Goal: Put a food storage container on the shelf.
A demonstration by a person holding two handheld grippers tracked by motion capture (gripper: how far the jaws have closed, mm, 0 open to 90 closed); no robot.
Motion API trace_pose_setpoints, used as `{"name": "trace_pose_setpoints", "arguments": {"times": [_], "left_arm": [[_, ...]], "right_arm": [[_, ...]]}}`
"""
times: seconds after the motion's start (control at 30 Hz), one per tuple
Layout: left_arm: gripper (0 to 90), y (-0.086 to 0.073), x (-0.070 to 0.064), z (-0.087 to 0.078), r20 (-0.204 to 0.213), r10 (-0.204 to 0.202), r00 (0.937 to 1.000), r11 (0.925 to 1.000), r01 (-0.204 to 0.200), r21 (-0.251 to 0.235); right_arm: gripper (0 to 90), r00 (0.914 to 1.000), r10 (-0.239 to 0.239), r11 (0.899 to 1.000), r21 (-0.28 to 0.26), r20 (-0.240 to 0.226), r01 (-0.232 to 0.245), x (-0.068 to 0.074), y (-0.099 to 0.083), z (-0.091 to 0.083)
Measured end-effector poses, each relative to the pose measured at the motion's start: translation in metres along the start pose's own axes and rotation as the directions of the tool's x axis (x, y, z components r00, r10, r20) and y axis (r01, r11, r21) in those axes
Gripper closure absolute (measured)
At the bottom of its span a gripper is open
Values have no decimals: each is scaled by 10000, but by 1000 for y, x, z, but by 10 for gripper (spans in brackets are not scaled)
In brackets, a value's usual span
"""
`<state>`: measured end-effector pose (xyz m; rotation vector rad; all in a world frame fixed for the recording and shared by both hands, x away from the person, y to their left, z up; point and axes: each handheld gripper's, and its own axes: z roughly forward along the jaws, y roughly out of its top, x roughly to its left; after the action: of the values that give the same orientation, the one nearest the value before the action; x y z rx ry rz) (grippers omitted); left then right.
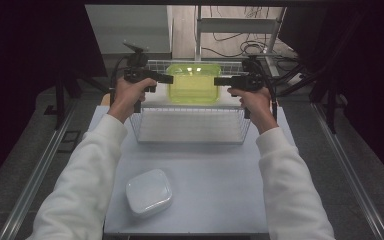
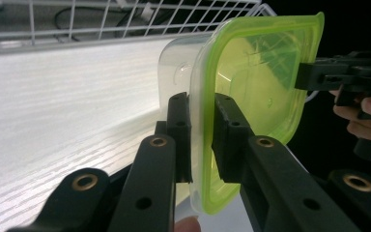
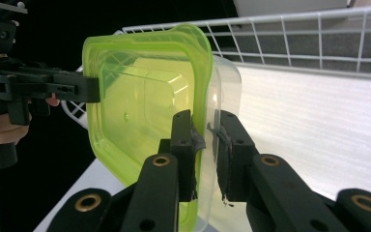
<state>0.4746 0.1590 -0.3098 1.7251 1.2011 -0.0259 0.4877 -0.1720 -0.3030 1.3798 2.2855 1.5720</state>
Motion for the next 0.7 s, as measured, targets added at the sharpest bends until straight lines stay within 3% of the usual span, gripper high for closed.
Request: {"name": "trace_pose_setpoints", "arguments": {"times": [0.2,0.37,0.6,0.7], "left_arm": [[794,5,7,5,73,-383,9992,9993,384,-48],[786,11,18,12,415,-1125,9928,9936,1125,38],[761,16,31,22,628,-1880,9802,9822,1873,169],[753,17,36,26,692,-2114,9749,9774,2104,219]], "right_arm": [[775,9991,415,9991,43,-116,-415,-8,5,6],[761,9951,975,9950,225,-176,-971,-16,10,12],[741,9761,2165,9750,548,-191,-2152,-28,18,23],[730,9701,2427,9683,626,-66,-2418,-30,19,26]]}}
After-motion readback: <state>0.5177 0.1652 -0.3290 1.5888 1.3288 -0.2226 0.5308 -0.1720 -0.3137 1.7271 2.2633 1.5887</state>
